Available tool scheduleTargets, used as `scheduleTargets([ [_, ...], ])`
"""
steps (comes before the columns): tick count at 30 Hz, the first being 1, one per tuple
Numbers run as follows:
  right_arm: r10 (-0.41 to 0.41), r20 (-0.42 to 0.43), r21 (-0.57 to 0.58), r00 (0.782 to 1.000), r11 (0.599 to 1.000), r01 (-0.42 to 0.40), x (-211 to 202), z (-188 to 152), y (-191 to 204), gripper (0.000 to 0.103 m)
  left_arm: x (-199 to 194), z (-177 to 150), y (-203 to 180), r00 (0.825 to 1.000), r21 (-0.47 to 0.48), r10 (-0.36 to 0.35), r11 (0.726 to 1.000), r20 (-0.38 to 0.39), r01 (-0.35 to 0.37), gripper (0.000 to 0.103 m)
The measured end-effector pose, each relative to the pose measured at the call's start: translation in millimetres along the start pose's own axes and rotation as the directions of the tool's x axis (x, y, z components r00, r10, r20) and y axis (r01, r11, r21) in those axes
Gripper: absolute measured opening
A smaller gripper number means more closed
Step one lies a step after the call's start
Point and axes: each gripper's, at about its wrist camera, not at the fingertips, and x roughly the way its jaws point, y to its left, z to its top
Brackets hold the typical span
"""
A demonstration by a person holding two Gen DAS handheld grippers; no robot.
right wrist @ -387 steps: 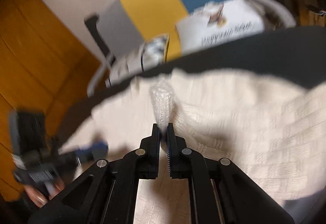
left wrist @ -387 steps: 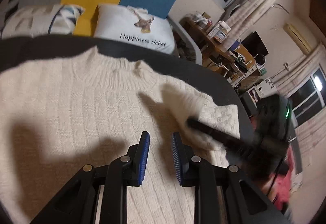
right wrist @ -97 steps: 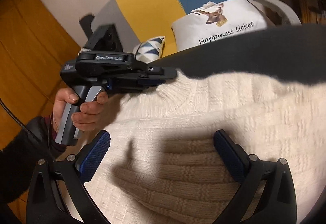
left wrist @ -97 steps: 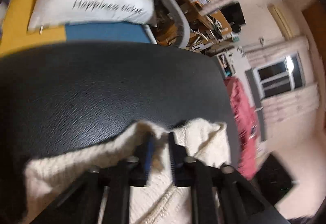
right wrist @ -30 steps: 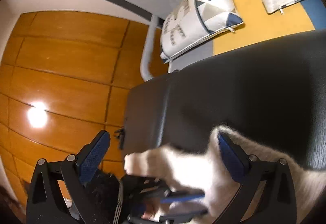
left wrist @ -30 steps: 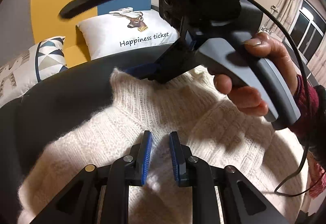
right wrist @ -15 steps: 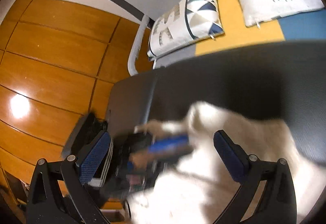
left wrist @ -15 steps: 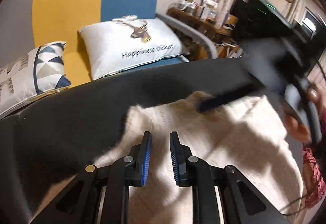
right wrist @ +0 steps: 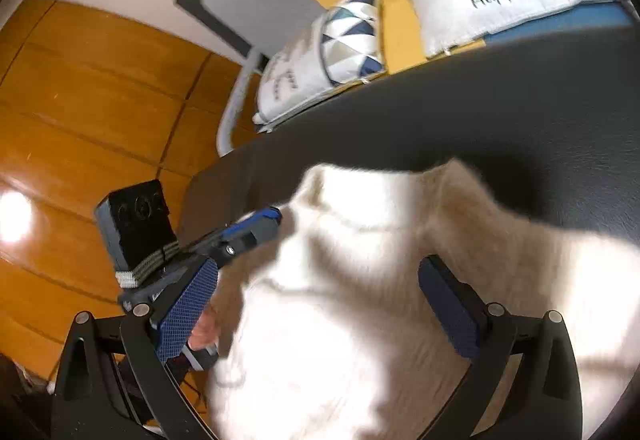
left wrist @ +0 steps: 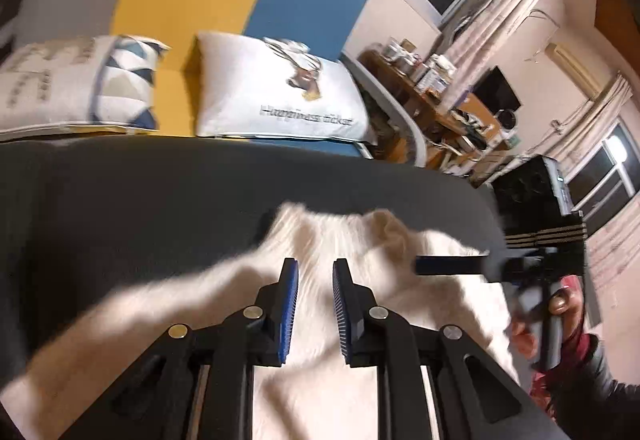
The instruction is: Fold clothes
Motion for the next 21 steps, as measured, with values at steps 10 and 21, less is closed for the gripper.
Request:
scheduleTargets([
  [10, -0.022, -0.017, -0.01, 1.0, 1.0, 0.021, -21, -90, 9, 0.102, -34, -64, 46, 0.97, -0.335, -0.229, 0.924, -0.088, 0.187, 0.021],
  [21, -0.008, 0.065, 0.063, 0.998, 0.998, 0.004, -26, -98, 1, 0.102, -8, -65, 45, 0.918, -0.429, -0.393, 0.839, -0.054, 0.334, 0.021],
])
